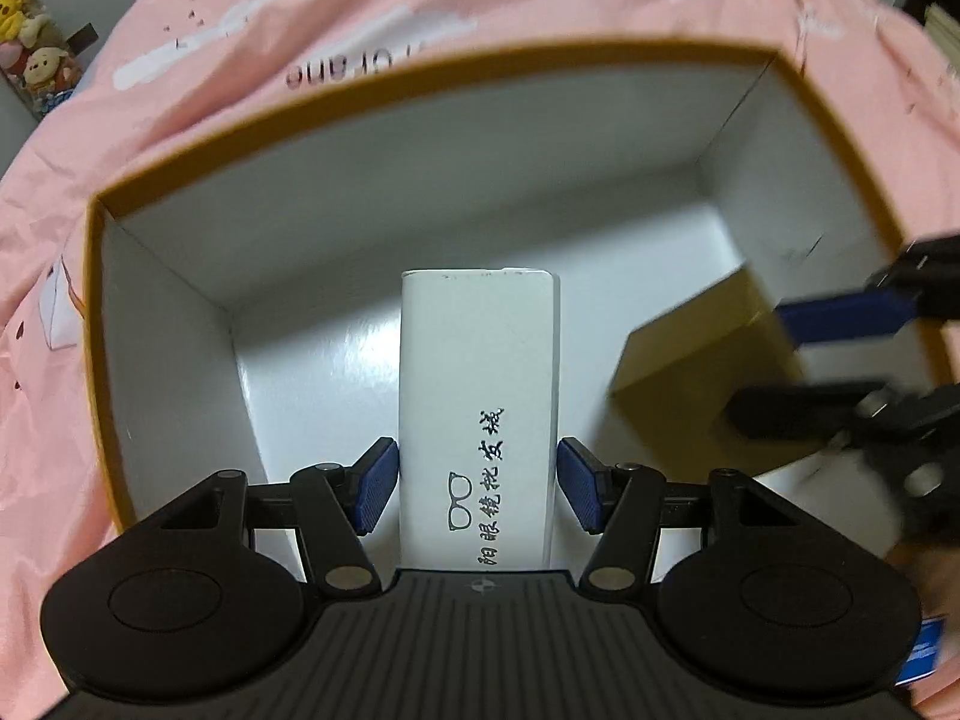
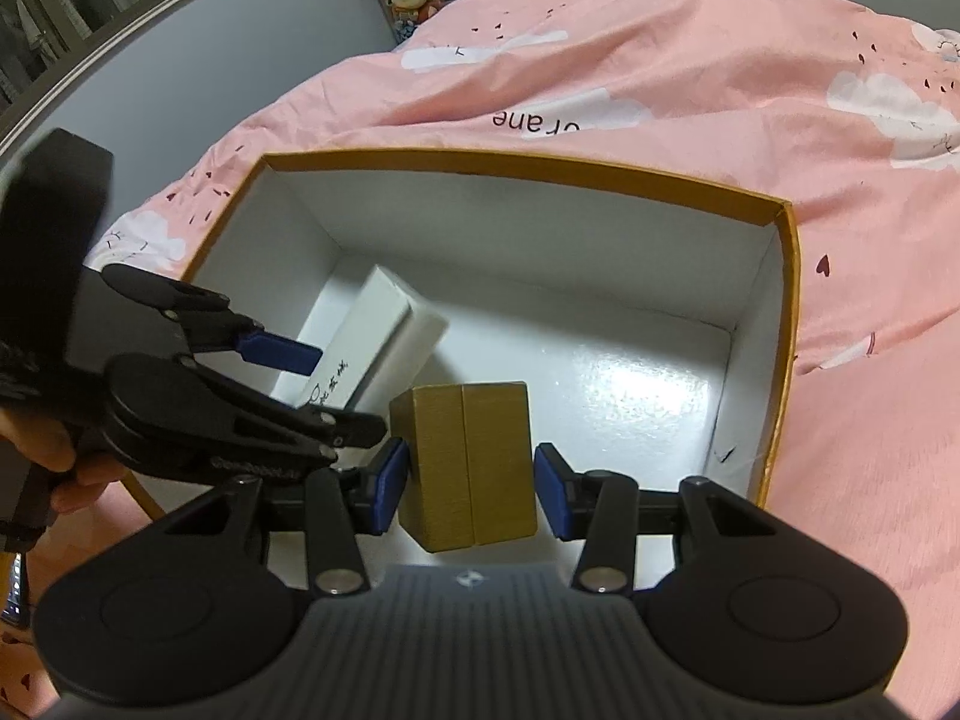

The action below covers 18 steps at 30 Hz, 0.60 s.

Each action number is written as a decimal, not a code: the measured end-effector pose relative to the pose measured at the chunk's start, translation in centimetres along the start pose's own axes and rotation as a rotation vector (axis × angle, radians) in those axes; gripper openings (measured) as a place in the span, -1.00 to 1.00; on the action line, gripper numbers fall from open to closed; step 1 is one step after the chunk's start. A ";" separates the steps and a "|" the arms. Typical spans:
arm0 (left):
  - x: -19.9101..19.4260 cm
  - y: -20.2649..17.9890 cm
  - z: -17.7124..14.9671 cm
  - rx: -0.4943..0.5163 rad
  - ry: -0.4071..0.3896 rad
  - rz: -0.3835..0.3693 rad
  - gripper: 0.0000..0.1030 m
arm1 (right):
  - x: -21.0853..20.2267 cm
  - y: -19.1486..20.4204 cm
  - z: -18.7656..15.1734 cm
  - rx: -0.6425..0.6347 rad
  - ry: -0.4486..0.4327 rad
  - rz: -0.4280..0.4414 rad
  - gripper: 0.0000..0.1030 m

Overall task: Organize objects
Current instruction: 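Lower the white glasses case into the box and open the left tool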

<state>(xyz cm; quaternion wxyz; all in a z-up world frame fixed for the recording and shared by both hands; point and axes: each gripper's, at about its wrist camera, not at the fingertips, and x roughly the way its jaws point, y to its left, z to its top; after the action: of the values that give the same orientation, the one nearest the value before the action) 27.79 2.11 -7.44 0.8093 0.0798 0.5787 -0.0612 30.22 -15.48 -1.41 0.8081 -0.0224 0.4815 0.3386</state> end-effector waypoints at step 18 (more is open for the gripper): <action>-0.2 -0.9 -1.5 0.293 -0.035 0.147 0.51 | 1.1 -0.1 0.3 -0.013 0.040 0.010 -0.06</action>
<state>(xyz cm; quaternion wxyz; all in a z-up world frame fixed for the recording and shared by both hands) 26.22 1.54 -7.81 0.8013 0.2379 0.5420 -0.0870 30.86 -14.91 -2.19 0.7963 -0.0322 0.4955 0.3455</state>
